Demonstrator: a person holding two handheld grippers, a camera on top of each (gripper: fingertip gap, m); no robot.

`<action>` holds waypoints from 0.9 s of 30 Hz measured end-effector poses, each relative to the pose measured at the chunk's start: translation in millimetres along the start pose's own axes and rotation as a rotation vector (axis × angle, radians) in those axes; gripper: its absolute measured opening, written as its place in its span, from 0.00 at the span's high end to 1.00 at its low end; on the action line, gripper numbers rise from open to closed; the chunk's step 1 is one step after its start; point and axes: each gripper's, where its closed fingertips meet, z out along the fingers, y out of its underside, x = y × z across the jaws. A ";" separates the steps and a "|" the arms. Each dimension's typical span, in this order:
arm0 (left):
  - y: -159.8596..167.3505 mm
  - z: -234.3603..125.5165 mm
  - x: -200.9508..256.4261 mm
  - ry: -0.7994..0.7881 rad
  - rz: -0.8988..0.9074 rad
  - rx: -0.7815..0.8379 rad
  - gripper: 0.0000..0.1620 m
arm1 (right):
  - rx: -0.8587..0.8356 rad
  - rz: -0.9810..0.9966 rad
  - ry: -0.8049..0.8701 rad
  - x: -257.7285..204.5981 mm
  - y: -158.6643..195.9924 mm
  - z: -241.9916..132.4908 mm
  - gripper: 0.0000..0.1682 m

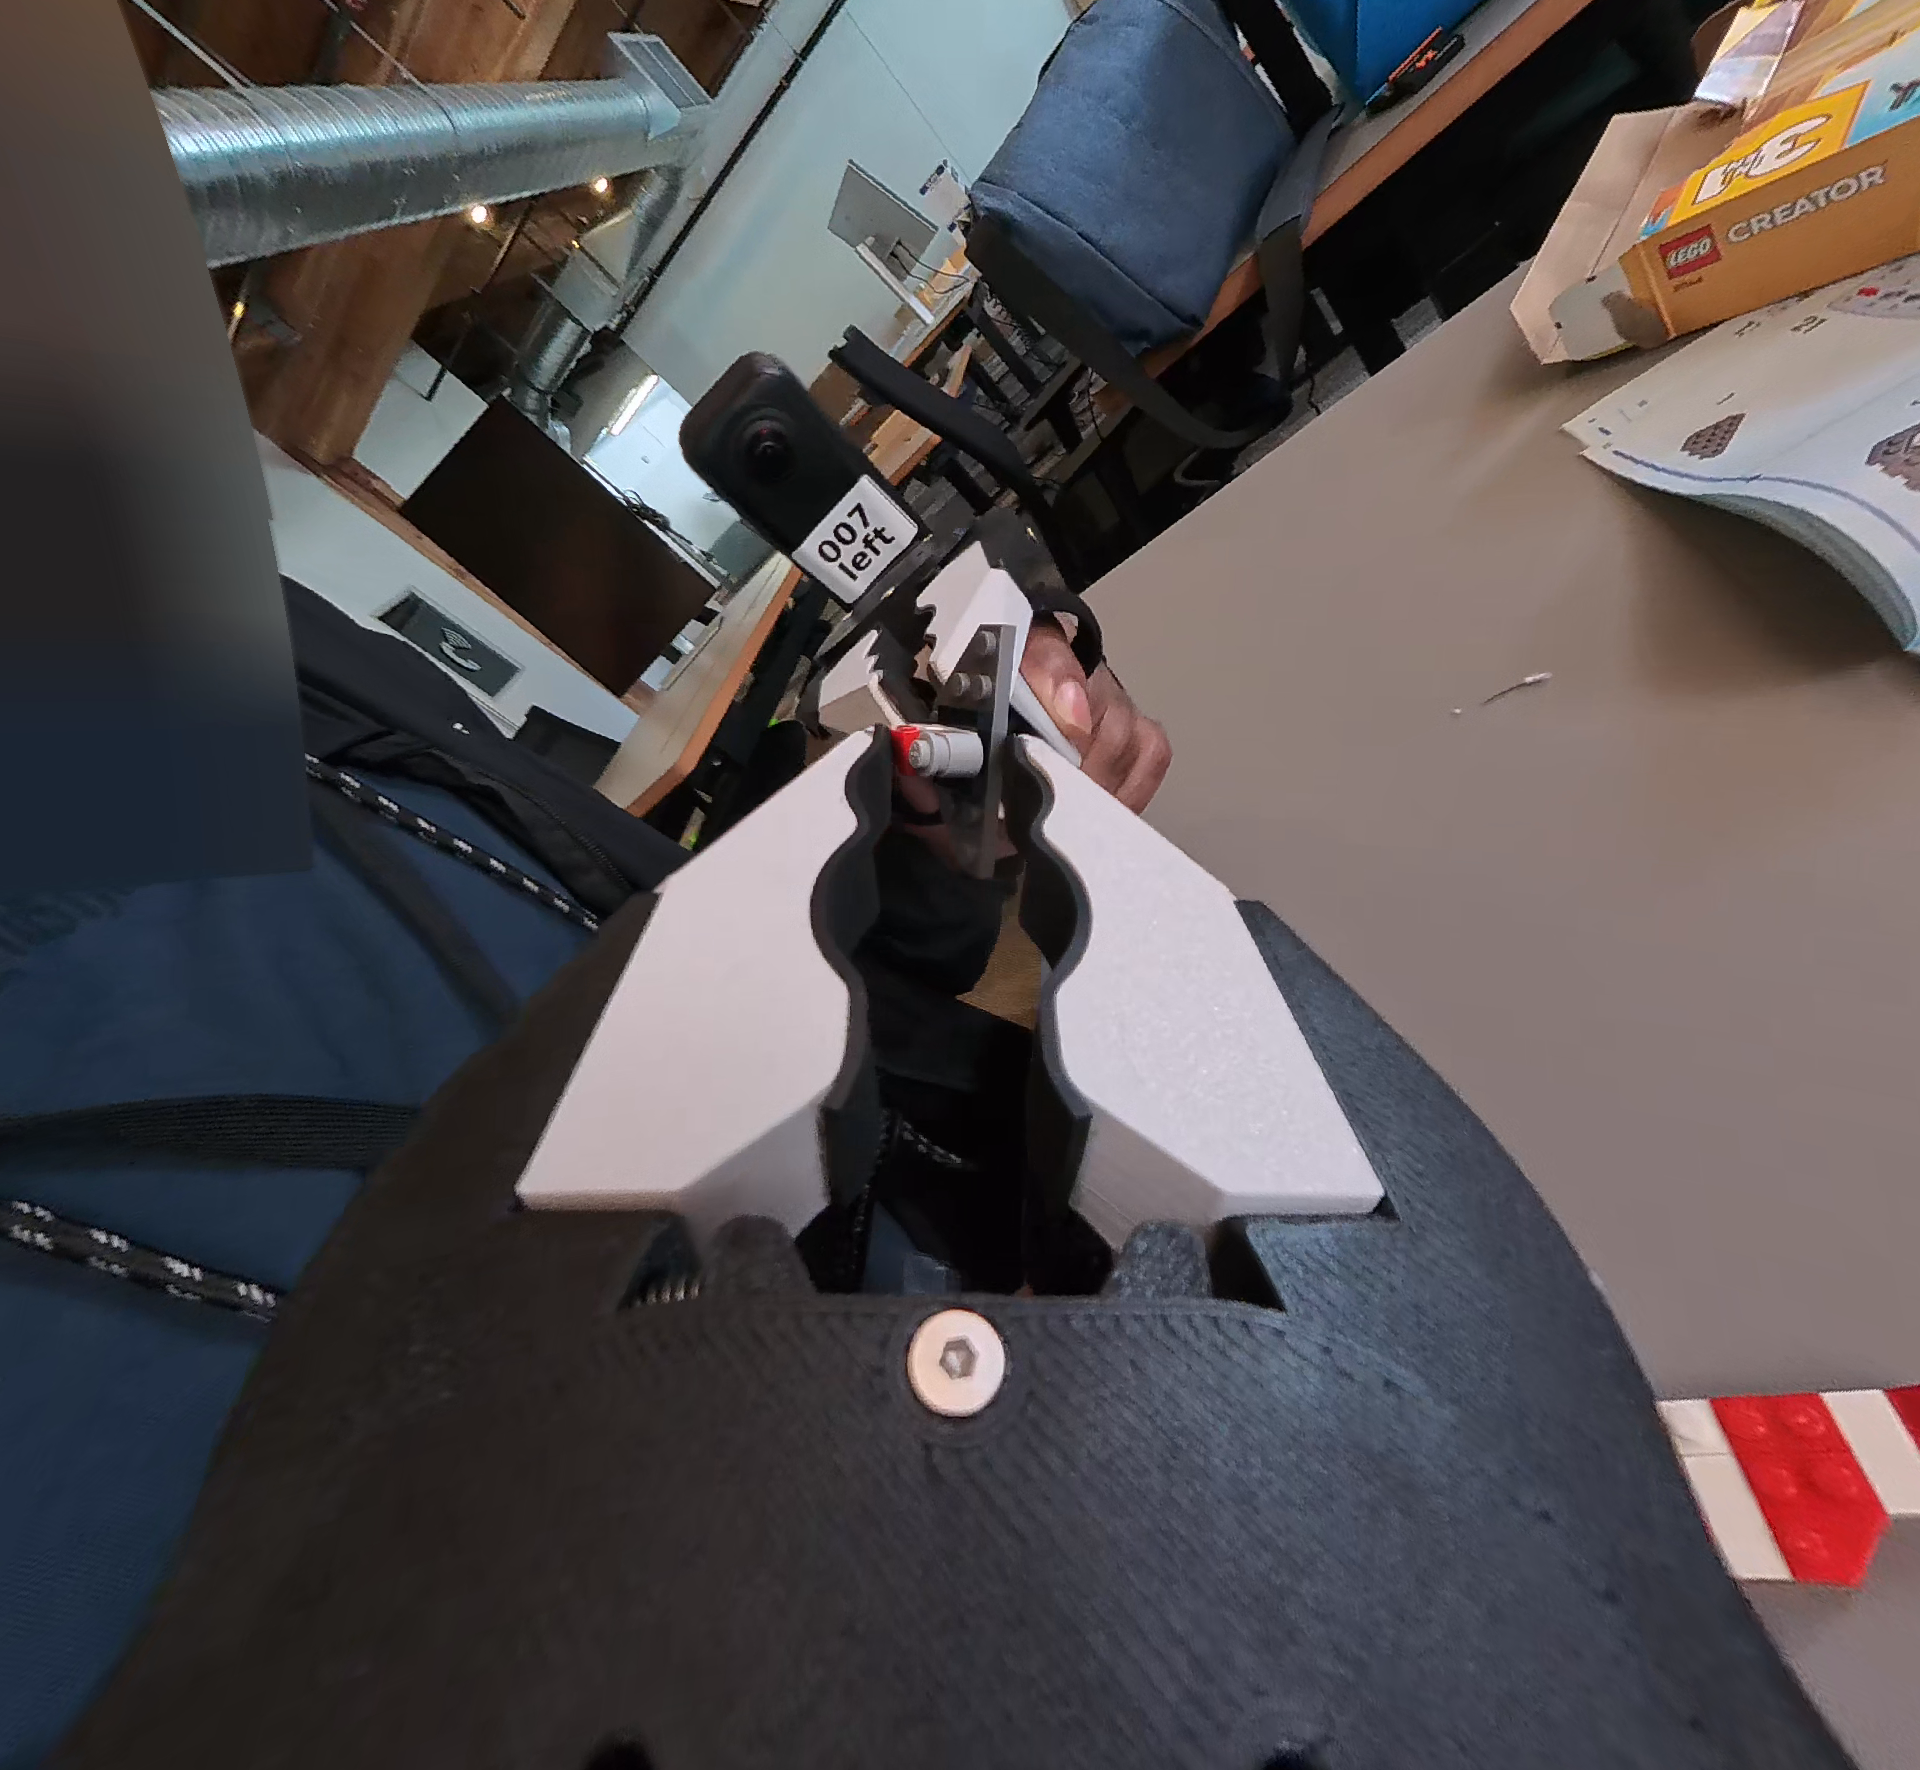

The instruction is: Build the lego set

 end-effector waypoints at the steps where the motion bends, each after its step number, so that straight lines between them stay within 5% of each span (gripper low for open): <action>1: 0.0 -0.1 0.4 -0.004 0.014 -0.002 0.98 | 0.000 0.008 -0.002 -0.3 0.3 -0.1 0.88; 27: -2.1 -0.1 5.2 -0.047 0.173 -0.018 0.98 | 0.018 0.068 -0.035 -3.6 3.5 -0.3 0.88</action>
